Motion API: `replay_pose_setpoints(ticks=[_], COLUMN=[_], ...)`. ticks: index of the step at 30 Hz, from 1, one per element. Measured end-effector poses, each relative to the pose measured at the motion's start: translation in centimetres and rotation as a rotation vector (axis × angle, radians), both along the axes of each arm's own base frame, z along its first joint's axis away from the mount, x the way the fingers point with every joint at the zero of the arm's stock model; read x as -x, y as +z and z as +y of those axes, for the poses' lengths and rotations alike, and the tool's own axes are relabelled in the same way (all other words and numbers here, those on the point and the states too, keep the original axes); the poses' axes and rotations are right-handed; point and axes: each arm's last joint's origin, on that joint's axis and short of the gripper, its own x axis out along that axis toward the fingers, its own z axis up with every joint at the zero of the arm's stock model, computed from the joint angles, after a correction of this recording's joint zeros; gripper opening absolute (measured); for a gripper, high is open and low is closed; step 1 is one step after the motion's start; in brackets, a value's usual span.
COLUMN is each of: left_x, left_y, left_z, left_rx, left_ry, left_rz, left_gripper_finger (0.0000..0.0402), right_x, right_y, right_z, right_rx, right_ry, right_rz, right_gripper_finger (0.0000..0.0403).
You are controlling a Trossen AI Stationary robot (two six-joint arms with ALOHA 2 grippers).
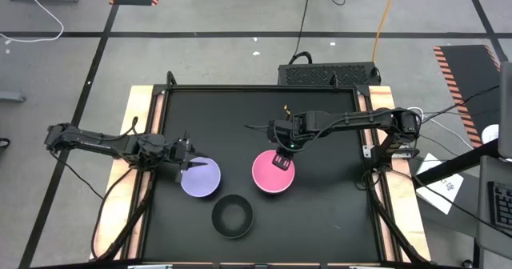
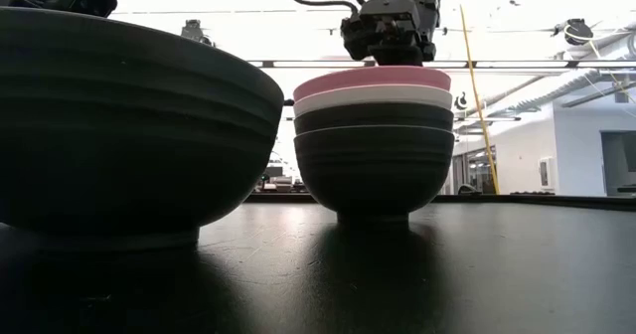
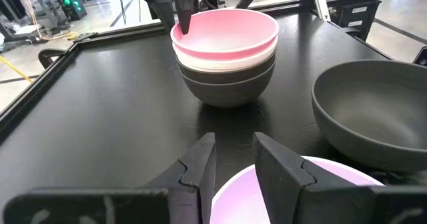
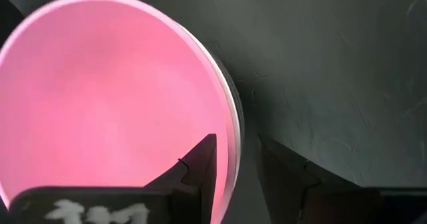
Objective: Nest bowls inside each other
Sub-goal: Stack the pink bowl on the top of the white bowl on the table, then stack the purple bowl on the top of pink bowl on the table
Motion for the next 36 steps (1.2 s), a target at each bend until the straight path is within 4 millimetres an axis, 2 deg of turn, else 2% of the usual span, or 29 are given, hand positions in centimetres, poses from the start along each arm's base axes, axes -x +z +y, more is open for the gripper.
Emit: replay_pose_setpoints(ticks=[5,13,17,22,25,30,34,36], left_x=[0.0,0.0,0.0,-0.1,0.0,0.0,0.0,-0.1], left_y=[0.0,0.0,0.1,0.2,0.2,0.1,0.1,0.2], left_z=[0.0,0.0,0.0,0.0,0.0,0.0,0.0,0.0], left_rx=[0.002,0.001,-0.002,-0.002,-0.002,-0.013,-0.036,-0.044], left_ry=[0.000,-0.001,-0.002,-0.003,-0.003,-0.005,-0.012,-0.014], left_rz=[0.000,-0.002,-0.008,-0.022,-0.018,-0.009,-0.017,-0.025], left_gripper_finger=[0.0106,0.0106,0.0106,0.0106,0.0106,0.0106,0.0106,0.0106], right_x=[-0.2,0.8,2.2,5.0,7.1,10.2,12.7,13.6], right_y=[0.5,4.2,6.5,7.1,6.0,2.4,-0.3,-0.8], right_z=[0.0,-0.1,-0.3,-0.2,-0.1,0.4,0.6,0.5], right_rx=[0.006,0.046,0.140,0.217,0.235,0.160,0.139,0.142], right_ry=[0.007,0.052,0.046,0.051,0.052,0.085,0.066,0.055], right_rz=[-0.051,-0.246,-0.325,-0.373,-0.469,-0.682,-0.692,-0.698], right_gripper_finger=[0.0096,0.0096,0.0096,0.0096,0.0096,0.0096,0.0096,0.0096])
